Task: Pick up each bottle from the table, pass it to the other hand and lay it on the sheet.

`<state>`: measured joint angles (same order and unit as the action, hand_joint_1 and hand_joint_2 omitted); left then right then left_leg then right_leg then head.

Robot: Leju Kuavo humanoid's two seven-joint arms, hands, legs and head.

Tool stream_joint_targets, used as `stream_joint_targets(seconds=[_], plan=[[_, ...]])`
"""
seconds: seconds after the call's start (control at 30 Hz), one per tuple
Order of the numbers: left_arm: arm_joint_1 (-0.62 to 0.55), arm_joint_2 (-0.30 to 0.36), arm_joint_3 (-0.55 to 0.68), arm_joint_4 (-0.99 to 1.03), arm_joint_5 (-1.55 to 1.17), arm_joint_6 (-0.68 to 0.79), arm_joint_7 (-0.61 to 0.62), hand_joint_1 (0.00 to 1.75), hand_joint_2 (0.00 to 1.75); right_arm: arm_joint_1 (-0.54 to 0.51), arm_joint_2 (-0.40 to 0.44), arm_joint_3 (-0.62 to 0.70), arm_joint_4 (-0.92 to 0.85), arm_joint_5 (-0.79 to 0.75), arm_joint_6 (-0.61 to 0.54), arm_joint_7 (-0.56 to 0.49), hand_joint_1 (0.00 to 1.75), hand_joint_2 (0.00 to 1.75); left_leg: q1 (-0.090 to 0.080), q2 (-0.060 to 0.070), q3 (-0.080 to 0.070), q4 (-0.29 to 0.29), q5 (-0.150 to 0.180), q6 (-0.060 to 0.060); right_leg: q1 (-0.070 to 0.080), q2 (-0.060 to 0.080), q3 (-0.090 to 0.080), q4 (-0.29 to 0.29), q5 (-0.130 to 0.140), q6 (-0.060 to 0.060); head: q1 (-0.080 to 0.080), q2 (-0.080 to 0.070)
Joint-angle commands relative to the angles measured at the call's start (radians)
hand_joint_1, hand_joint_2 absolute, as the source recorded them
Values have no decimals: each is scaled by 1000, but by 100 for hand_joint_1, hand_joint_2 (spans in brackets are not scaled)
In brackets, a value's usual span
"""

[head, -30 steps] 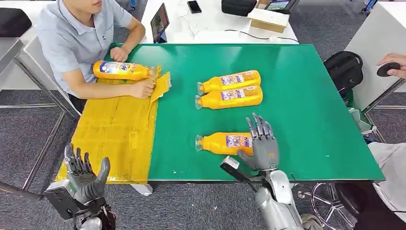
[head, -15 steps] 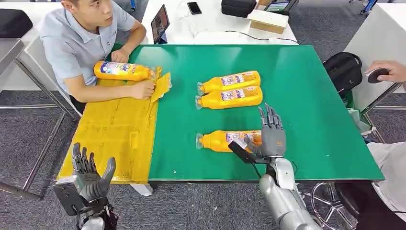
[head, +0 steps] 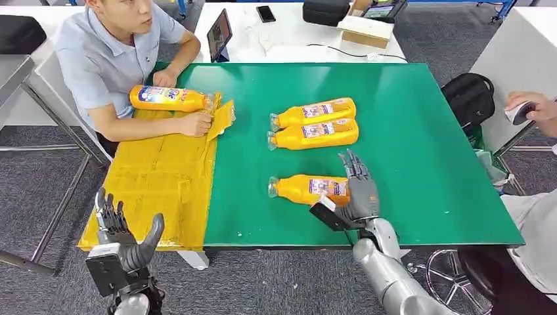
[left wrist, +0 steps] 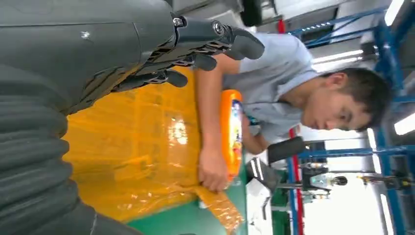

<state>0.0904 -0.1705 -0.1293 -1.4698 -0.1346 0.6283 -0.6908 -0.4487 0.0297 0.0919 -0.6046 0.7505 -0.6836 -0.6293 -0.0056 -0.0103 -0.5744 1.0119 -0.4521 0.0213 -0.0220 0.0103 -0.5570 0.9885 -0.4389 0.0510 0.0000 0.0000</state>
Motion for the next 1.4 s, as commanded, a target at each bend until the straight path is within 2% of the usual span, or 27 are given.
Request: stream_joint_targets(seconds=[0.03, 0.17, 0.27, 0.33, 0.5, 0.6, 0.8, 0.83, 0.93, 1.13, 1.37, 1.4], plan=[[-46, 38, -57, 38, 3, 27, -7, 0, 175, -33, 15, 130, 59, -63, -9, -44, 0, 175, 2, 2, -1, -1, 0, -2, 2, 0, -1, -1, 1, -2, 0, 0], [-45, 42, -65, 33, 6, 33, -7, 0, 175, -36, 9, 160, 64, -68, -12, -25, 0, 175, 1, 0, -2, 0, 0, -2, 1, -1, -2, -1, 0, -2, 0, 0], [-40, 39, -66, 33, 19, 25, -7, 0, 175, -35, 0, 177, 60, -31, -15, 64, 0, 175, 1, 0, -6, 0, 0, -1, 1, -1, -5, 0, 0, -1, 0, 0], [-26, 34, -64, 15, 25, 11, 5, 0, 175, -2, -14, 157, 14, 167, -15, 260, 0, 175, 1, 1, -6, 0, 0, -2, 1, -1, -5, -1, 1, -2, -1, 0], [-16, 33, -65, 4, 27, 4, 11, 0, 175, 10, -17, 149, 12, 185, -15, 274, 0, 175, 0, -1, -6, 0, 0, -1, 0, -1, -6, 0, 0, -1, 0, 0], [-1, 34, -62, -12, 30, -32, 39, 0, 175, 12, -25, 182, 77, 215, 3, 355, 0, 175, 1, 0, -7, 0, 0, -1, 1, -1, -6, 0, 0, -1, 0, 0], [9, 23, -55, -21, -11, -50, 67, 0, 175, 89, -58, 227, -3, 260, -15, 474, 0, 175, 1, -2, -6, -1, 0, -1, 1, -2, -5, -1, 0, -1, -1, 0], [11, 22, -56, -22, -21, -56, 75, 0, 175, 107, -70, 221, -53, 332, -15, 537, 0, 175, 2, -2, -6, 0, 0, -2, 2, -3, -4, -2, 0, -2, 0, 0], [22, 15, -52, -34, -28, -72, 98, 0, 175, 151, -60, 163, -155, 488, -15, 628, 0, 175, 2, -3, -6, -1, 0, -2, 2, -5, -4, -2, 0, -2, 0, 0], [23, 14, -50, -34, -23, -84, 105, 0, 175, 149, -56, 153, -143, 503, -15, 646, 0, 175, 2, -2, -6, 0, 0, -2, 2, -3, -5, -2, 0, -2, 0, 0], [8, 21, -61, -11, -18, -153, 138, 0, 175, 63, -53, 160, 71, 460, -8, 682, 0, 175, 1, -2, -5, -1, 0, -2, 1, -3, -4, -2, 0, -2, 0, 0], [8, 25, -67, -8, -9, -177, 152, 0, 175, 44, -56, 159, 103, 467, -8, 712, 0, 175, 1, -1, -5, -1, 0, -1, 1, -2, -4, -2, 0, -1, -1, 0]])
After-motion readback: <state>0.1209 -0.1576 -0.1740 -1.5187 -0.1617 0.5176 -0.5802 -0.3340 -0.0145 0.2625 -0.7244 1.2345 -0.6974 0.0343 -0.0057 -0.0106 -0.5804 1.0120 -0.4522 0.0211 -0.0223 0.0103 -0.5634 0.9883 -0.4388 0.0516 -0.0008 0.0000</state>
